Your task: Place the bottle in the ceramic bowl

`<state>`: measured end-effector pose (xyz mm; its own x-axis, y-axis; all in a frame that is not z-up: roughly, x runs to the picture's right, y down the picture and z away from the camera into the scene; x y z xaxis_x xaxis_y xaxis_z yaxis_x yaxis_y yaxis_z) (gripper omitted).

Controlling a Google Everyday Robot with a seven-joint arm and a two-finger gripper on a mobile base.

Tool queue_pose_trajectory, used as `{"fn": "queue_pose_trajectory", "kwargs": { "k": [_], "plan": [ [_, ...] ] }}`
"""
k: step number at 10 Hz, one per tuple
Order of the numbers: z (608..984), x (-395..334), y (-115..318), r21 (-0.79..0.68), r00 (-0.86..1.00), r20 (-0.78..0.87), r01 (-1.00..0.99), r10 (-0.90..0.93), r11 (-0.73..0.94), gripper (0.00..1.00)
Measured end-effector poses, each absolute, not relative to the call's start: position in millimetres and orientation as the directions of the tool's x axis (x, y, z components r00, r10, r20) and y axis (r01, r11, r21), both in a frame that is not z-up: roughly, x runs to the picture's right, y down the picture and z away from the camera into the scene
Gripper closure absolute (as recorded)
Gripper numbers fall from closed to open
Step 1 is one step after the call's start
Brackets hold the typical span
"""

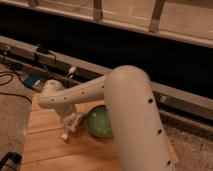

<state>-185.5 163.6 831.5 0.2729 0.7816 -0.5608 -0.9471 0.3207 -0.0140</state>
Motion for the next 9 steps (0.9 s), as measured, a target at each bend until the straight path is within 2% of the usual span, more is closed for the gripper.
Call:
{"fn": "queue_pose_trajectory", "kwargs": {
  "k": [6,7,8,9],
  "plan": [
    [852.8,-196.6,187.3,-0.042,0.289,-0.616,-0.941,0.732,0.336,0.2],
    [853.7,-198.6,190.3,-0.047,0.295,-0.621,-0.939,0.726,0.34,0.23],
    [852.6,-200.1,190.0,-0.051,0.295,-0.62,-0.94,0.727,0.339,0.32],
    [849.1,-201.6,188.7,-0.052,0.298,-0.621,-0.939,0.725,0.341,0.51]
  ]
}}
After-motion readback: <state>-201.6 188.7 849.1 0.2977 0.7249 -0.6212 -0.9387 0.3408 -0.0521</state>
